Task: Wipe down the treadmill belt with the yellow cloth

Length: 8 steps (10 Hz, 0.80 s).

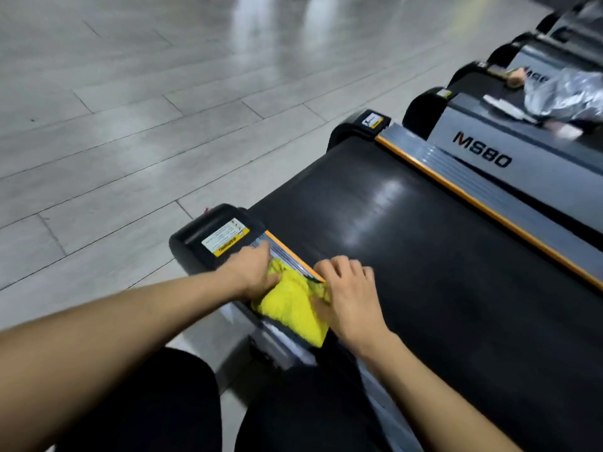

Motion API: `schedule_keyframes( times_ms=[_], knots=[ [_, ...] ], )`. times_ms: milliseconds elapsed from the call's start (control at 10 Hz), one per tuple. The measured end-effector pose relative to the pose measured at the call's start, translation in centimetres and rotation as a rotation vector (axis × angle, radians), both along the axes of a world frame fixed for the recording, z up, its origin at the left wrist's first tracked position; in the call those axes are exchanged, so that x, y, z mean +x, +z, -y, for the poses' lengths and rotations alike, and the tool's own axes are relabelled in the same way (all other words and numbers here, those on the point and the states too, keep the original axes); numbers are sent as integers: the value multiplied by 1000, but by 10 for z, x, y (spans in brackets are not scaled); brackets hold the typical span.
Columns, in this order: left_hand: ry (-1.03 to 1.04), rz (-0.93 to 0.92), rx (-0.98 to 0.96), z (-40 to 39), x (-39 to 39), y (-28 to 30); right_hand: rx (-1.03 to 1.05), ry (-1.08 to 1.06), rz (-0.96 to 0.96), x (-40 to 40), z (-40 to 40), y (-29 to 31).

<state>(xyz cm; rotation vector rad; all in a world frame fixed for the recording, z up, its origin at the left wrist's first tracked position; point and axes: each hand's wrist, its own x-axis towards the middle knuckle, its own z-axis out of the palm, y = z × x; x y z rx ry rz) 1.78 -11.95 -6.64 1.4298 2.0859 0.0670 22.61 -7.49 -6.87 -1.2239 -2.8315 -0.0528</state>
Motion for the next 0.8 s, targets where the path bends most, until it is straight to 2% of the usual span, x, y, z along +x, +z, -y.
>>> schedule_keyframes(
  times_ms=[100, 200, 300, 500, 700, 800],
  knots=[
    [-51, 32, 21, -3, 5, -10, 6, 265, 54, -1, -4, -6],
    [-70, 92, 75, -5, 1, -16, -143, 225, 1, 10, -4, -15],
    [-33, 177, 98, 0, 1, -14, -192, 161, -30, 25, 9, -19],
    [95, 334, 74, 22, 1, 6, -219, -40, 112, 14, 39, 0],
    [-126, 311, -2, 42, -18, 35, -309, -196, 301, -17, 46, 35],
    [-241, 216, 27, 46, -30, 68, -441, -298, 289, -32, 48, 68]
  ],
)
